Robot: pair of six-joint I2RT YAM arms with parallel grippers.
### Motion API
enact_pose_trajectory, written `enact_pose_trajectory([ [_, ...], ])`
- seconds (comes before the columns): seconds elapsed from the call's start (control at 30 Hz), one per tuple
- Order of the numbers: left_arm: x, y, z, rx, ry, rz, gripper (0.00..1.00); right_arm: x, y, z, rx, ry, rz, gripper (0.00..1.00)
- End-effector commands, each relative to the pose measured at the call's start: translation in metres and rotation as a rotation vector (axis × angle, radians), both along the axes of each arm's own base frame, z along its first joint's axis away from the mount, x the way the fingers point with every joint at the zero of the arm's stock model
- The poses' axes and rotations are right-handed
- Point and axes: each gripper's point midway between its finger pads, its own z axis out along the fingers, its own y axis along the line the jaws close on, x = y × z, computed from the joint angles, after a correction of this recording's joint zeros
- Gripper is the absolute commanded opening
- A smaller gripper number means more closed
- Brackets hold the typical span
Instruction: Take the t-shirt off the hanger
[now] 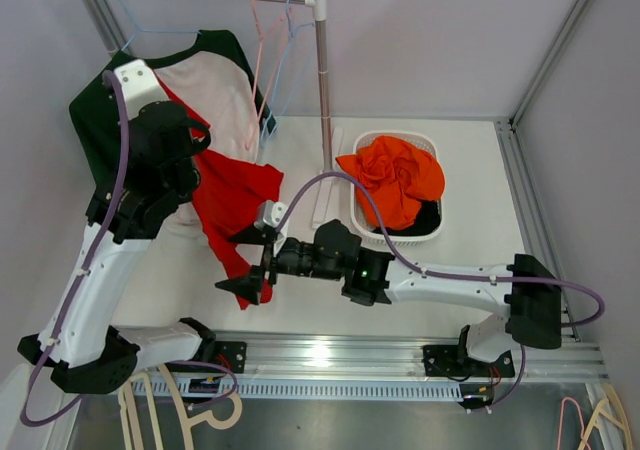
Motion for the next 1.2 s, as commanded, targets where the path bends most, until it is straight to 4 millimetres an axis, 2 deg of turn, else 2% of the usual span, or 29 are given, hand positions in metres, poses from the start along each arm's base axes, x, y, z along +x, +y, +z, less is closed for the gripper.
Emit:
enact_pose_trajectory([
  [0.0, 0.000, -0.004, 0.009, -0.042, -0.047, 0.008, 0.01, 0.007, 0.016, 0.037, 0.113, -0.044, -0.024, 0.99],
  [0.07, 0.004, -0.008, 0.005, -0.039, -0.036, -0.002, 0.01, 0.011, 0.028, 0.023, 0.075, -0.027, -0.030, 0.99],
  [0.1, 0.003, -0.009, 0.004, -0.043, -0.034, -0.007, 0.01, 0.014, 0.032, 0.029, 0.081, -0.032, -0.045, 0.99],
  [0.13, 0.004, -0.011, 0.002, -0.055, -0.035, -0.011, 0.01, 0.019, 0.038, 0.020, 0.062, -0.028, -0.060, 0.97],
  [0.17, 0.003, -0.013, 0.003, -0.061, -0.038, -0.029, 0.01, 0.022, 0.039, 0.017, 0.058, -0.030, -0.078, 0.88],
  [0.2, 0.003, -0.014, 0.006, -0.072, -0.055, -0.036, 0.01, 0.026, 0.040, 0.017, 0.056, -0.030, -0.097, 0.72],
  [0.23, 0.004, -0.016, 0.001, -0.062, -0.046, -0.042, 0.01, 0.029, 0.040, 0.014, 0.050, -0.025, -0.112, 0.39],
  [0.27, 0.004, -0.016, 0.002, -0.058, -0.048, -0.044, 0.01, 0.031, 0.039, 0.013, 0.043, -0.020, -0.119, 0.22],
  [0.33, 0.005, -0.014, 0.005, -0.035, -0.059, -0.041, 0.01, 0.030, 0.035, 0.012, 0.035, -0.013, -0.115, 0.00],
  [0.4, 0.008, -0.014, 0.006, -0.015, -0.063, -0.031, 0.01, 0.025, 0.029, 0.013, 0.032, -0.011, -0.107, 0.00],
  [0.43, 0.012, -0.015, 0.012, -0.003, -0.085, -0.030, 0.01, 0.022, 0.026, 0.011, 0.023, -0.007, -0.110, 0.00],
  [0.47, 0.017, -0.017, 0.012, 0.005, -0.087, -0.031, 0.01, 0.019, 0.021, 0.016, 0.028, -0.008, -0.110, 0.00],
  [0.57, 0.034, -0.025, 0.014, 0.024, -0.097, -0.035, 0.01, 0.011, 0.015, 0.011, 0.004, -0.006, -0.123, 0.00],
  [0.6, 0.038, -0.027, 0.012, 0.030, -0.091, -0.035, 0.01, 0.009, 0.010, 0.017, 0.011, -0.010, -0.128, 0.00],
  [0.77, 0.068, -0.040, -0.004, 0.024, -0.058, -0.057, 0.01, -0.001, -0.003, 0.017, -0.011, -0.008, -0.147, 0.00],
  [0.97, 0.087, -0.043, -0.016, 0.026, -0.027, -0.063, 0.01, -0.014, -0.016, 0.022, -0.040, -0.026, -0.151, 0.00],
  [1.13, 0.100, -0.039, -0.012, 0.028, -0.022, -0.055, 0.01, -0.031, -0.018, 0.006, -0.077, 0.014, -0.125, 0.00],
  [1.17, 0.100, -0.038, -0.003, 0.024, -0.038, -0.055, 0.01, -0.035, -0.016, -0.001, -0.088, 0.023, -0.119, 0.00],
])
